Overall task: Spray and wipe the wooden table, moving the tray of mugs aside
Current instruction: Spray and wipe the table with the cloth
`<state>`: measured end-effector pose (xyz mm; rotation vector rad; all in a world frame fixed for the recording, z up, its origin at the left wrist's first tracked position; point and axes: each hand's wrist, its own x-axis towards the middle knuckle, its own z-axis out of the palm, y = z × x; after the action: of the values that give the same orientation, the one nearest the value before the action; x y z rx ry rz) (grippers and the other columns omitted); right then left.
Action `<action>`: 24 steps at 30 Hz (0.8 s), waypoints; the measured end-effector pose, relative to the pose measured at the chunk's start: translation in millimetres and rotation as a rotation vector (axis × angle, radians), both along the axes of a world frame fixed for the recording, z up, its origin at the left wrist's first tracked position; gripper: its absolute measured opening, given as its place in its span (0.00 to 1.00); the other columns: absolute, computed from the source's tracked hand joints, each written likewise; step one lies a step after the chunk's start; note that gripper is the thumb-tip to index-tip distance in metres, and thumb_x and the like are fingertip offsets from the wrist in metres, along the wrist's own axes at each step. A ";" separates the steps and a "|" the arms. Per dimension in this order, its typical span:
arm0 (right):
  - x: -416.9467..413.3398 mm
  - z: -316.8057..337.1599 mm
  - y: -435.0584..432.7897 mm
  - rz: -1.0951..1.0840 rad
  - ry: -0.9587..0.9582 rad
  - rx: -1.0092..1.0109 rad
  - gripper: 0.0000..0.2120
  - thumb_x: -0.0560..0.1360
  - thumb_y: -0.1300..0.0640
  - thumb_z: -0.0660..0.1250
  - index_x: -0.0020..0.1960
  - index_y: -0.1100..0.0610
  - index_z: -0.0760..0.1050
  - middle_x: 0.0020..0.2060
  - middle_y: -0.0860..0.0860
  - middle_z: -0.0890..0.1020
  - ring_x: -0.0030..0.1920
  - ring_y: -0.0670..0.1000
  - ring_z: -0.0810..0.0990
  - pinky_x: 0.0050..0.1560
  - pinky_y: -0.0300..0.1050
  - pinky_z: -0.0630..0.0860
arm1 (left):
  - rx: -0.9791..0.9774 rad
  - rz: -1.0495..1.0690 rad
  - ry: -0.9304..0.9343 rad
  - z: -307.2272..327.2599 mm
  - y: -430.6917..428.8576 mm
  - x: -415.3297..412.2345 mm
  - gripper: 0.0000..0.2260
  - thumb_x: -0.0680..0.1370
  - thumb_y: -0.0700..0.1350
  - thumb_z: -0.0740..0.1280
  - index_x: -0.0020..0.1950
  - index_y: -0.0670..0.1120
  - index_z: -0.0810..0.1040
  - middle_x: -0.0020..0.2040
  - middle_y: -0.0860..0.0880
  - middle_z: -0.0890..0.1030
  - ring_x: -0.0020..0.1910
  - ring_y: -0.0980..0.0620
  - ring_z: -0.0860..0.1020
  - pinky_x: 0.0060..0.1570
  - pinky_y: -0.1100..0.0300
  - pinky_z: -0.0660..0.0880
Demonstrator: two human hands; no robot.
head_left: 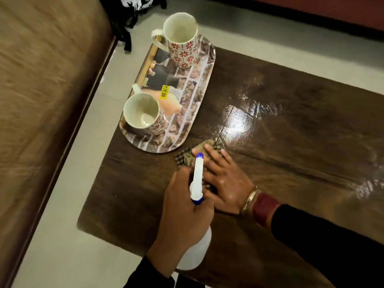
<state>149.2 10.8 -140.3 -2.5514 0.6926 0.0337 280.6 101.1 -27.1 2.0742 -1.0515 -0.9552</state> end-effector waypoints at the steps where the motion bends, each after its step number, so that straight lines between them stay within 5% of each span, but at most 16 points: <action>1: -2.2 -2.2 12.8 0.036 -0.003 -0.019 0.30 0.79 0.38 0.60 0.79 0.45 0.67 0.84 0.52 0.56 0.84 0.59 0.47 0.80 0.68 0.53 | 0.025 0.014 0.010 -0.4 9.4 1.0 0.18 0.69 0.36 0.72 0.46 0.56 0.69 0.40 0.53 0.74 0.41 0.56 0.76 0.41 0.58 0.79; 6: 6.2 -2.5 -19.4 0.040 0.031 -0.136 0.31 0.80 0.36 0.58 0.81 0.40 0.62 0.85 0.52 0.53 0.84 0.59 0.51 0.79 0.67 0.56 | 0.052 0.073 0.015 -5.9 50.6 6.8 0.14 0.66 0.42 0.72 0.48 0.50 0.73 0.41 0.49 0.76 0.45 0.53 0.77 0.43 0.62 0.77; 10: 25.8 -1.0 -9.4 -0.131 0.040 -0.109 0.30 0.81 0.38 0.56 0.82 0.44 0.62 0.84 0.53 0.53 0.84 0.60 0.48 0.80 0.67 0.53 | 0.011 0.154 -0.091 2.1 69.8 2.5 0.24 0.63 0.42 0.75 0.47 0.61 0.67 0.41 0.68 0.69 0.48 0.71 0.77 0.36 0.86 0.65; 12: 23.9 0.9 10.5 -0.118 0.028 -0.121 0.31 0.81 0.38 0.56 0.82 0.45 0.61 0.85 0.53 0.53 0.84 0.60 0.46 0.80 0.67 0.52 | -0.014 0.169 -0.108 7.4 85.3 7.3 0.21 0.62 0.41 0.74 0.49 0.56 0.71 0.40 0.67 0.71 0.36 0.61 0.79 0.30 0.77 0.72; 14: 19.7 1.9 31.1 -0.061 -0.002 -0.098 0.31 0.81 0.39 0.58 0.82 0.46 0.61 0.85 0.53 0.53 0.84 0.59 0.46 0.80 0.66 0.52 | 0.037 0.106 -0.052 7.6 95.2 13.6 0.14 0.67 0.40 0.71 0.51 0.49 0.75 0.42 0.57 0.78 0.40 0.52 0.78 0.38 0.58 0.80; 15: 20.1 2.2 41.8 -0.024 -0.013 -0.084 0.31 0.81 0.40 0.59 0.82 0.46 0.62 0.84 0.53 0.53 0.84 0.59 0.47 0.80 0.66 0.52 | 0.067 0.112 -0.003 8.1 99.4 16.0 0.15 0.69 0.41 0.72 0.54 0.48 0.76 0.45 0.54 0.80 0.42 0.51 0.78 0.43 0.57 0.81; 18: 36.8 0.9 59.4 0.041 -0.014 -0.071 0.31 0.81 0.39 0.58 0.82 0.45 0.62 0.84 0.52 0.54 0.84 0.57 0.48 0.80 0.65 0.55 | 0.108 0.260 -0.219 7.7 102.7 22.5 0.26 0.70 0.43 0.78 0.65 0.43 0.74 0.52 0.56 0.76 0.34 0.61 0.70 0.32 0.82 0.65; 21: 75.8 0.3 58.0 0.128 -0.026 -0.086 0.29 0.82 0.39 0.57 0.81 0.46 0.64 0.84 0.53 0.55 0.84 0.58 0.51 0.79 0.64 0.56 | 0.108 0.278 -0.187 12.4 108.8 37.7 0.27 0.66 0.45 0.77 0.63 0.42 0.75 0.49 0.59 0.71 0.33 0.64 0.69 0.29 0.83 0.61; 24: 116.9 -1.8 54.9 0.231 -0.052 -0.085 0.29 0.82 0.39 0.54 0.80 0.48 0.67 0.83 0.55 0.58 0.83 0.59 0.55 0.80 0.63 0.56 | 0.141 0.311 -0.030 10.1 122.4 52.6 0.24 0.64 0.48 0.70 0.58 0.48 0.73 0.45 0.57 0.74 0.40 0.55 0.76 0.45 0.72 0.76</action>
<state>266.1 65.7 -142.1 -2.6917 0.3839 0.0155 333.3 223.5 -17.0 2.2888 -0.6638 -0.8619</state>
